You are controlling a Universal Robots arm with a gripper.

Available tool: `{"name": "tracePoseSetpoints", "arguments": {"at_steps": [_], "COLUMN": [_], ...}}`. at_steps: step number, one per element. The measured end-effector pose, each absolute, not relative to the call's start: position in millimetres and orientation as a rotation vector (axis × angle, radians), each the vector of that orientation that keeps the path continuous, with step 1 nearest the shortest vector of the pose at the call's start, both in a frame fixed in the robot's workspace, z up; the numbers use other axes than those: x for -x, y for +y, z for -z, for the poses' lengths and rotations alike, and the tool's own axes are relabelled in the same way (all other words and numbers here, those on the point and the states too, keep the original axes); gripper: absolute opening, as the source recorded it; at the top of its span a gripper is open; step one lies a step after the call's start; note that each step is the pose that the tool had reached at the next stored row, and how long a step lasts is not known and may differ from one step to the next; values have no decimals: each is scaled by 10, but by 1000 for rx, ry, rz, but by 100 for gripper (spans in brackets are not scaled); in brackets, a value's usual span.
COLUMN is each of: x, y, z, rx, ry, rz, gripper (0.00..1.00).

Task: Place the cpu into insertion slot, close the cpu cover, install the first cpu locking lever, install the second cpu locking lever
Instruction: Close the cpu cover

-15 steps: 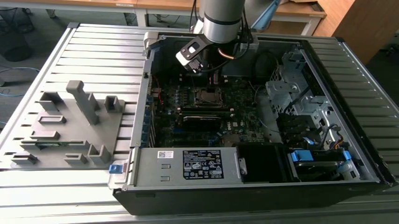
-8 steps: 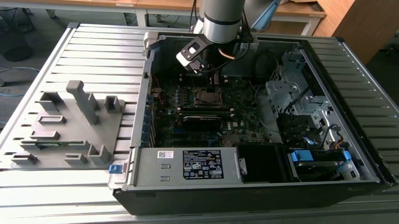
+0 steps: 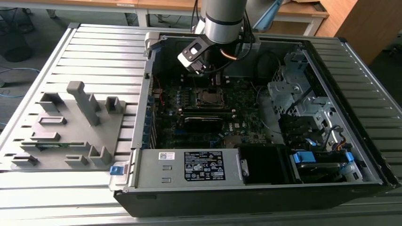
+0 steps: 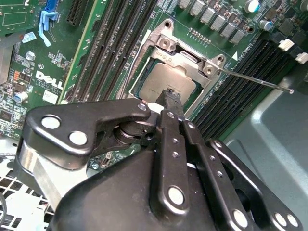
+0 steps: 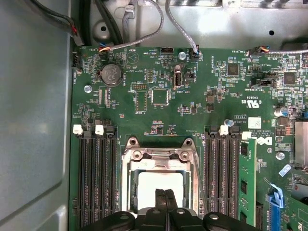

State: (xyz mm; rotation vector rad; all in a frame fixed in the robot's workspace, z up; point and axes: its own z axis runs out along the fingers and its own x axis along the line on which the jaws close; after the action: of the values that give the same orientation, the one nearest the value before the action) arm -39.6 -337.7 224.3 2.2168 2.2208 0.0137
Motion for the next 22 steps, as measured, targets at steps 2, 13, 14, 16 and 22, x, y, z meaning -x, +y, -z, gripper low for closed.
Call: {"name": "tracePoseSetpoints", "arguments": {"at_steps": [2, 13, 14, 16, 22], "x": [396, 398, 397, 398, 398], "y": [-3377, -3377, -3377, -3377, -3377], "z": [-2243, -2240, -2240, -2240, -2237], "rx": [-2216, -2197, -2197, -2186, -2066], "ry": [2222, 2240, 2240, 2250, 2362], "rz": [-14, -15, -15, -15, -15], "gripper": [11, 11, 11, 11, 11]}}
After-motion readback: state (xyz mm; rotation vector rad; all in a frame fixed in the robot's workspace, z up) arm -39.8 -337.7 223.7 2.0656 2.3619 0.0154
